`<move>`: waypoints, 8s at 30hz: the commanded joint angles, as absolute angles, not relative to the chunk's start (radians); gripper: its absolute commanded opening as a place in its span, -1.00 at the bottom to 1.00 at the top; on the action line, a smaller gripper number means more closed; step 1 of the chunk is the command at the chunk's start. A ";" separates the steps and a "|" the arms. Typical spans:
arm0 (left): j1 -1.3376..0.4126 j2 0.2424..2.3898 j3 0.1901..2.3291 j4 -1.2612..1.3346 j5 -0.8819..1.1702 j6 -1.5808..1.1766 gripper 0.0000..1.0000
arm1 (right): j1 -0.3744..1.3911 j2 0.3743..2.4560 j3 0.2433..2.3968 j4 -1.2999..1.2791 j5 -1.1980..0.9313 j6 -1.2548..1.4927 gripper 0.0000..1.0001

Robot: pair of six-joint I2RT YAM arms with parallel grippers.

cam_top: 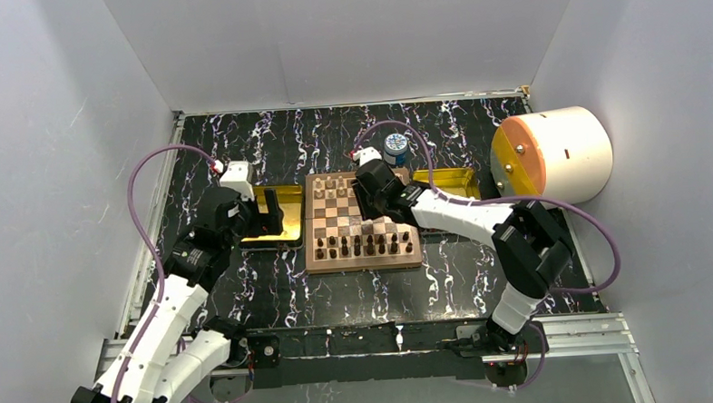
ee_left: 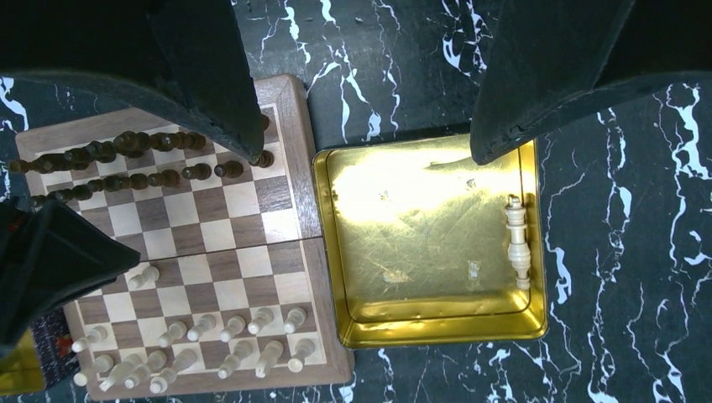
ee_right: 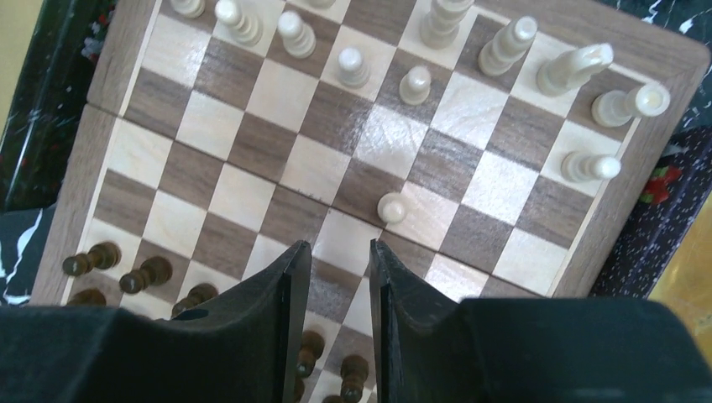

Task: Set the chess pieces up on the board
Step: Pick up the chess piece from the chessboard, then place the chess piece on the chessboard, then pick up the chess piece from the storage box.

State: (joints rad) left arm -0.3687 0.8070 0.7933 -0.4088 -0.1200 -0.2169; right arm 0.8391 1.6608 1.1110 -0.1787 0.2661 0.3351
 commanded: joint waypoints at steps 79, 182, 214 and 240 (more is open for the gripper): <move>-0.387 0.737 0.778 -0.362 -0.144 -0.189 0.82 | 0.668 1.955 1.456 -0.303 0.279 0.317 -0.58; -0.296 1.722 1.131 -0.455 -0.588 -0.130 -0.50 | 0.665 1.084 0.851 -0.008 -0.173 0.373 0.66; -0.293 1.806 1.137 -0.467 -0.636 -0.126 -0.57 | 0.666 1.021 0.811 -0.008 -0.141 0.345 0.66; -0.292 1.840 1.182 -0.517 -0.505 -0.151 -0.65 | 0.665 1.039 0.792 0.036 -0.135 0.344 0.66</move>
State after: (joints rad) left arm -0.2962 1.8450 1.1492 -0.4805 -0.5758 -0.1299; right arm 0.6678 1.0443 0.8009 -0.0349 -0.1444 0.3592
